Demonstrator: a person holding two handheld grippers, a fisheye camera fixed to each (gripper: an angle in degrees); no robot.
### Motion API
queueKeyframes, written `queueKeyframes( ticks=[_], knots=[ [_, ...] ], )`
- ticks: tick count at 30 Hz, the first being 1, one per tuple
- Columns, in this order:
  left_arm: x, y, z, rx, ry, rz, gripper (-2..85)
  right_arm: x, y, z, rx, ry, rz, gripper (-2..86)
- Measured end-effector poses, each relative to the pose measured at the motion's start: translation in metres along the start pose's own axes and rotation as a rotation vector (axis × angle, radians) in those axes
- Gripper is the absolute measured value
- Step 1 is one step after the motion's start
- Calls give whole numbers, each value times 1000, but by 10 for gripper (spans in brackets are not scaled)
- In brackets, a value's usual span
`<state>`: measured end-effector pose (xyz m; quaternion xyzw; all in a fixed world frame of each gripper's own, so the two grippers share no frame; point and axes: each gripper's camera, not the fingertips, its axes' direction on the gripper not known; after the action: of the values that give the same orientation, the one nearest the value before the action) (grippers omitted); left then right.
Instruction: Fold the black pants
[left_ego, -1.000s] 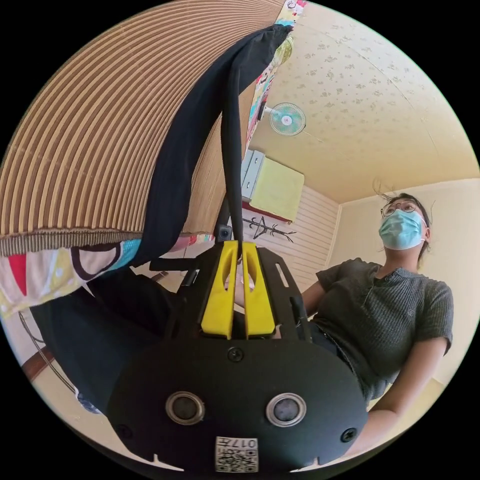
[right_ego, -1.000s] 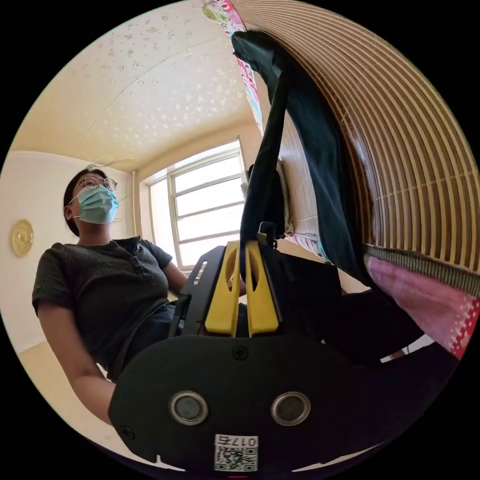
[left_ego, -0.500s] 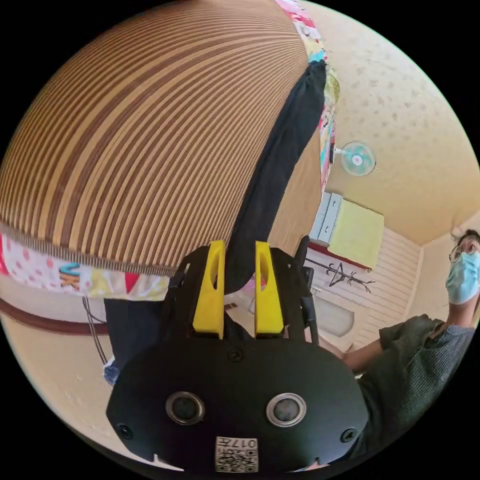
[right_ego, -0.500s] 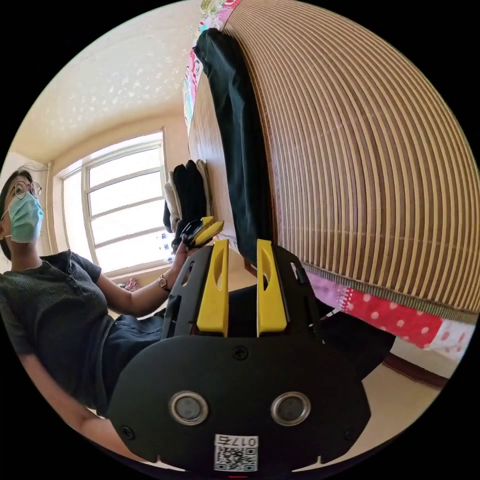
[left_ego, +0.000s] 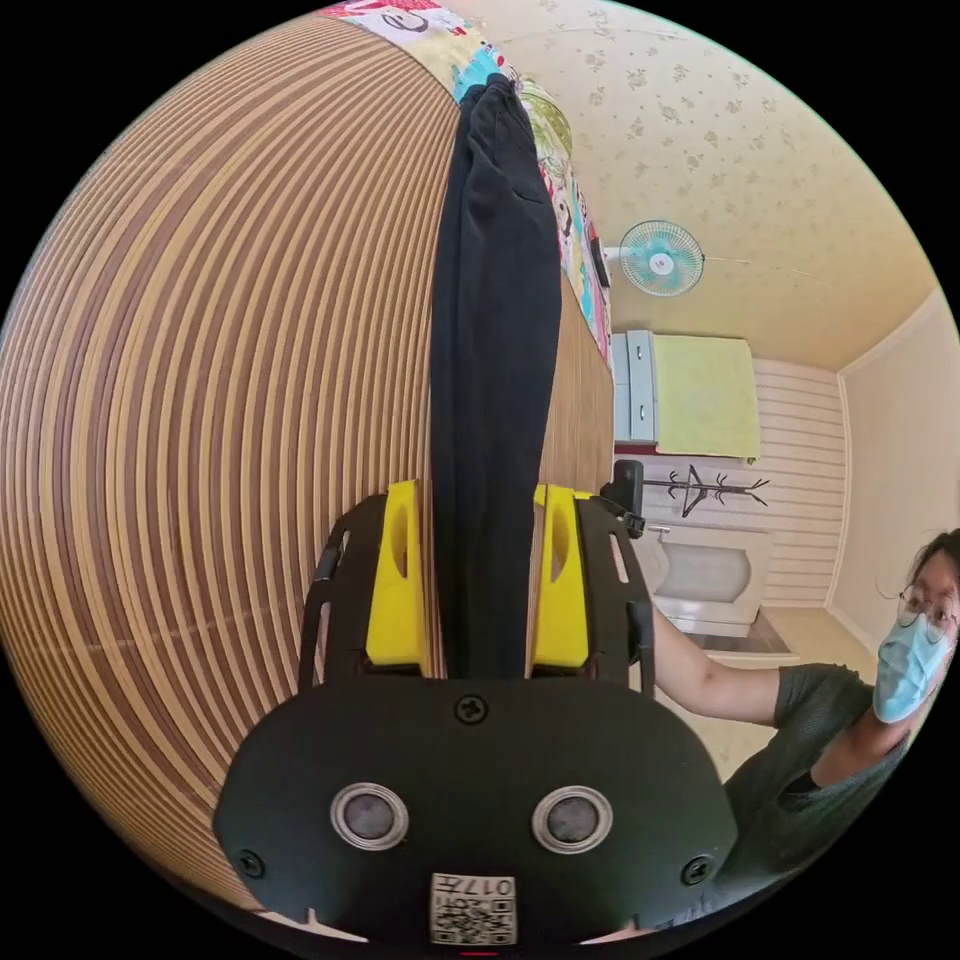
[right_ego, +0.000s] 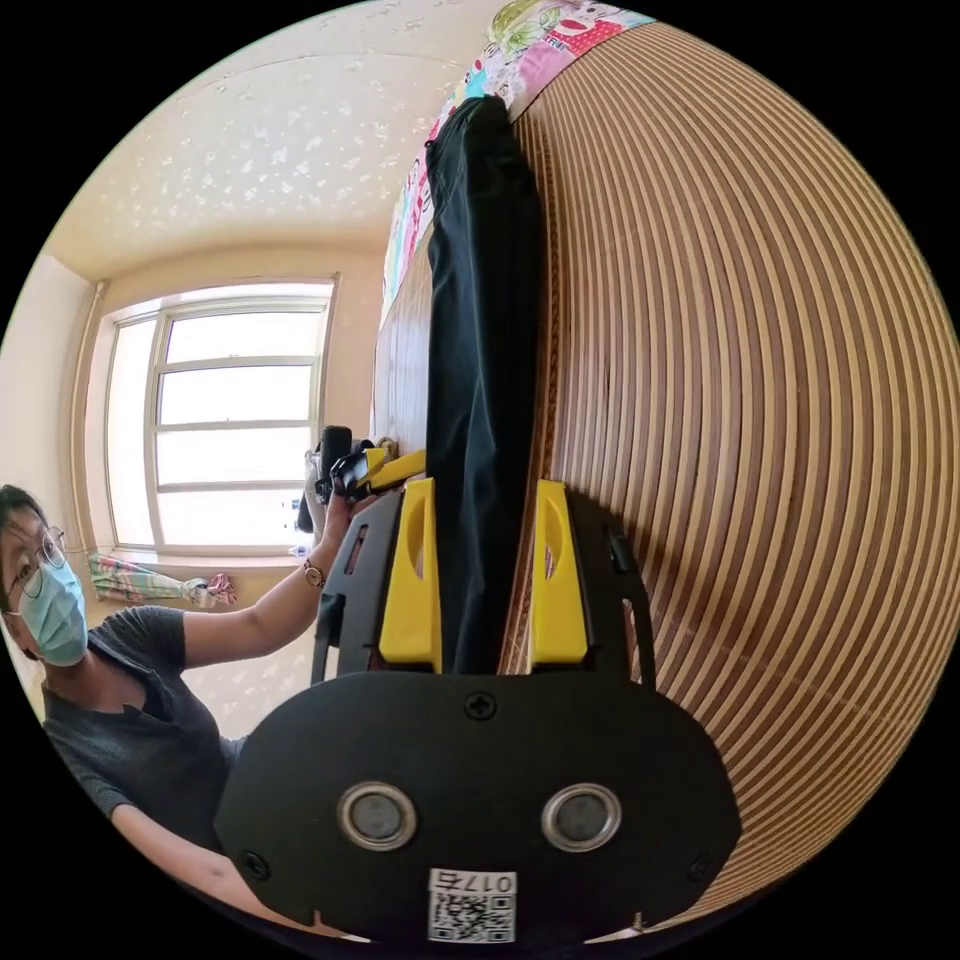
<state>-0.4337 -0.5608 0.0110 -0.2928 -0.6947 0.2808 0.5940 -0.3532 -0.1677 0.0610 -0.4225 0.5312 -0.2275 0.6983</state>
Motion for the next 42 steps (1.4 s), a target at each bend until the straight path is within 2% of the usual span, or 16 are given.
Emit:
queueKeyframes(
  ticks=[3,7,9,16,18,20,24,32,37,42],
  knots=[
    [12,-16,28,-29,-43,-8,139,-4,-12,21,-35,-14,3,113],
    [19,-26,63,-105,-157,-24,58,4,-13,31,-12,-52,75,70],
    [17,-26,68,-126,-151,-27,45,8,-9,33,-21,-71,96,48],
    [35,10,40,-52,308,108,28,-19,36,9,88,-413,7,34],
    [55,30,27,-21,372,150,29,-49,61,-2,117,-479,-43,32],
    [92,60,10,4,437,213,30,-78,81,-8,114,-517,-98,32],
    [158,113,-18,45,423,268,29,-149,131,-27,113,-497,-168,31],
    [343,221,-89,82,439,488,27,-289,222,-72,113,-534,-362,30],
    [436,256,-118,22,467,602,27,-363,266,-92,134,-555,-475,29],
    [493,245,-135,2,359,603,29,-410,262,-100,168,-410,-515,27]
  ],
)
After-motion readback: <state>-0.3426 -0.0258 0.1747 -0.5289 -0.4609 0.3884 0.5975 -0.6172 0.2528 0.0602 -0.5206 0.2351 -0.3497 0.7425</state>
